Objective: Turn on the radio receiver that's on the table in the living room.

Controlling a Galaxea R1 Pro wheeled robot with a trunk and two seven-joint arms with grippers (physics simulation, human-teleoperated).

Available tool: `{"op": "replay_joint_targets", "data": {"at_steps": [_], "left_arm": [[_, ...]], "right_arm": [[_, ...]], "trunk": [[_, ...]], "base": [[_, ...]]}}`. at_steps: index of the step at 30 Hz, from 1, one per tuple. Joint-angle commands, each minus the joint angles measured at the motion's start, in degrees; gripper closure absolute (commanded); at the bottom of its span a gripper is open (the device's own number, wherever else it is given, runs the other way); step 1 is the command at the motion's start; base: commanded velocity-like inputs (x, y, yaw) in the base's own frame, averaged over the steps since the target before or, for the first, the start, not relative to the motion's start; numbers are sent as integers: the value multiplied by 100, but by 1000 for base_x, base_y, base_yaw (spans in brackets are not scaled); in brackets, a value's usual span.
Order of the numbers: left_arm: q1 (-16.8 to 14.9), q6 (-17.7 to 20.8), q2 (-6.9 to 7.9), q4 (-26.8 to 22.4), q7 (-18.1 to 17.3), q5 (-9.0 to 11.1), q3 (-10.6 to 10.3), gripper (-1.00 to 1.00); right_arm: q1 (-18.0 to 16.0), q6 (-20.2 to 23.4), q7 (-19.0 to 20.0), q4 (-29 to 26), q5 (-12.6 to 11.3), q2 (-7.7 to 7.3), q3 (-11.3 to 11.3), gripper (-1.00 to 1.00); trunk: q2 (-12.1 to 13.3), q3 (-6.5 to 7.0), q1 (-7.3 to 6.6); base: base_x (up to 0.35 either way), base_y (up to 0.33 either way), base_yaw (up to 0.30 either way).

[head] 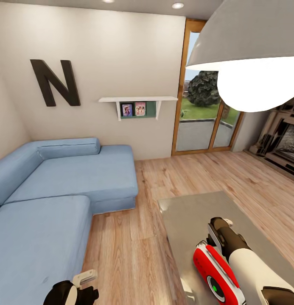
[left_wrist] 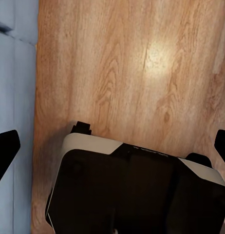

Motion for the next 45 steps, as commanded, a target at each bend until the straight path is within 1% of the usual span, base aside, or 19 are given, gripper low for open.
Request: {"op": "replay_joint_targets", "data": {"at_steps": [1, 11, 26, 45], "left_arm": [[-1, 0, 0, 0, 2, 0, 0, -100], [1, 0, 0, 0, 2, 0, 0, -100], [0, -8, 7, 0, 6, 0, -6, -100], [2, -23, 4, -1, 7, 0, -9, -100]], "right_arm": [[0, 0, 0, 0, 0, 0, 0, -100], [0, 0, 0, 0, 0, 11, 0, -100], [0, 0, -7, 24, 7, 100, 0, -100], [0, 0, -9, 31, 9, 106, 0, -100]], "trunk": [[0, 0, 0], [0, 0, 0], [0, 0, 0], [0, 0, 0]], "base": [[0, 0, 0], [0, 0, 0], [0, 0, 0], [0, 0, 0]]}}
